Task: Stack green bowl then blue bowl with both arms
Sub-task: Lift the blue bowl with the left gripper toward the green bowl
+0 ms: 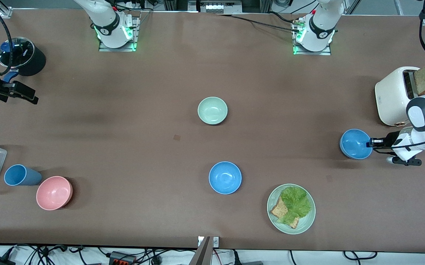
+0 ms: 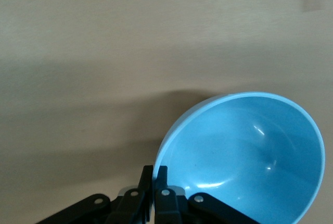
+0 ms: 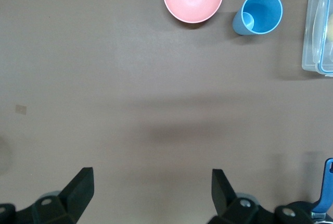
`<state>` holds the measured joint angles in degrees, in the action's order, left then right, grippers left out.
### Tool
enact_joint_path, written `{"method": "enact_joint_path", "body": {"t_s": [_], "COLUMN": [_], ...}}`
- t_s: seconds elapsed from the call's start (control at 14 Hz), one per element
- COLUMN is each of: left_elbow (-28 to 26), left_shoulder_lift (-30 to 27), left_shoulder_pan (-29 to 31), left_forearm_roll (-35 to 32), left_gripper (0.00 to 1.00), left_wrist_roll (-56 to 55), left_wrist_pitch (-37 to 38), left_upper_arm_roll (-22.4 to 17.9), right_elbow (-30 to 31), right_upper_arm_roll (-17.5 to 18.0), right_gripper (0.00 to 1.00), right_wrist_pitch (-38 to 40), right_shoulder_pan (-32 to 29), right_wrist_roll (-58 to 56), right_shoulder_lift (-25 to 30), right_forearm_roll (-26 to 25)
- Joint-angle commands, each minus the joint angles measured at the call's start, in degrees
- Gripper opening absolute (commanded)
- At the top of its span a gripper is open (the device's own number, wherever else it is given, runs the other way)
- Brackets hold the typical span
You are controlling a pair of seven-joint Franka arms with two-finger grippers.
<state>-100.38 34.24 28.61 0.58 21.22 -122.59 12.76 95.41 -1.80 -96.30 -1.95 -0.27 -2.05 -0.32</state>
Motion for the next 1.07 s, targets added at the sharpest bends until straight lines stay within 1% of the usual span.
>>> {"method": "enact_joint_path", "body": {"t_s": [0.0, 0.07, 0.21, 0.43, 0.5, 0.57, 0.64, 0.71, 1.0], "left_elbow": [0.0, 0.1, 0.1, 0.2, 1.0, 1.7, 2.0, 1.9, 1.1], "left_shoulder_lift": [-3.1, -3.2, -4.9, -8.9, -9.7, -9.6, -9.5, -9.6, -10.9], "left_shoulder_pan": [0.7, 0.7, 0.7, 0.7, 0.7, 0.7, 0.2, 0.1, 0.1], "left_forearm_roll": [1.7, 1.7, 1.8, 2.0, 2.0, 2.0, 2.5, 3.4, 3.4], "left_gripper": [0.00, 0.00, 0.00, 0.00, 0.00, 0.00, 0.00, 0.00, 0.00], "left_wrist_roll": [2.8, 3.2, 2.7, -0.2, -1.3, -3.1, -6.6, -10.3, -27.2], "left_wrist_pitch": [4.7, 5.2, 6.1, 10.6, 11.3, 13.1, 14.2, 14.4, 14.4], "left_upper_arm_roll": [2.6, 4.6, 6.9, 12.2, 14.5, 15.9, 16.9, 19.2, 28.7], "right_elbow": [1.8, 1.7, 1.7, 1.5, 1.4, 1.4, 1.3, 1.2, 0.9], "right_upper_arm_roll": [0.0, 0.0, 0.0, 0.0, 0.0, 0.0, 0.0, 0.0, 0.0], "right_gripper": [1.00, 1.00, 1.00, 1.00, 1.00, 1.00, 1.00, 1.00, 1.00], "right_wrist_pitch": [-2.0, -2.2, -2.3, -2.0, -1.7, -1.6, -1.5, -1.3, -1.6], "right_shoulder_pan": [-0.1, 0.0, -0.1, -0.2, -0.2, -0.2, -0.2, -0.2, -0.2], "right_wrist_roll": [-0.8, -0.7, -0.7, -0.8, -0.9, -0.9, -1.1, -1.6, -1.1], "right_shoulder_lift": [1.4, 1.4, 1.4, 1.3, 1.3, 1.3, 1.4, 1.4, 1.3], "right_forearm_roll": [-0.6, -0.6, -0.6, -0.3, -0.3, -0.4, -0.5, -0.3, -0.5]}}
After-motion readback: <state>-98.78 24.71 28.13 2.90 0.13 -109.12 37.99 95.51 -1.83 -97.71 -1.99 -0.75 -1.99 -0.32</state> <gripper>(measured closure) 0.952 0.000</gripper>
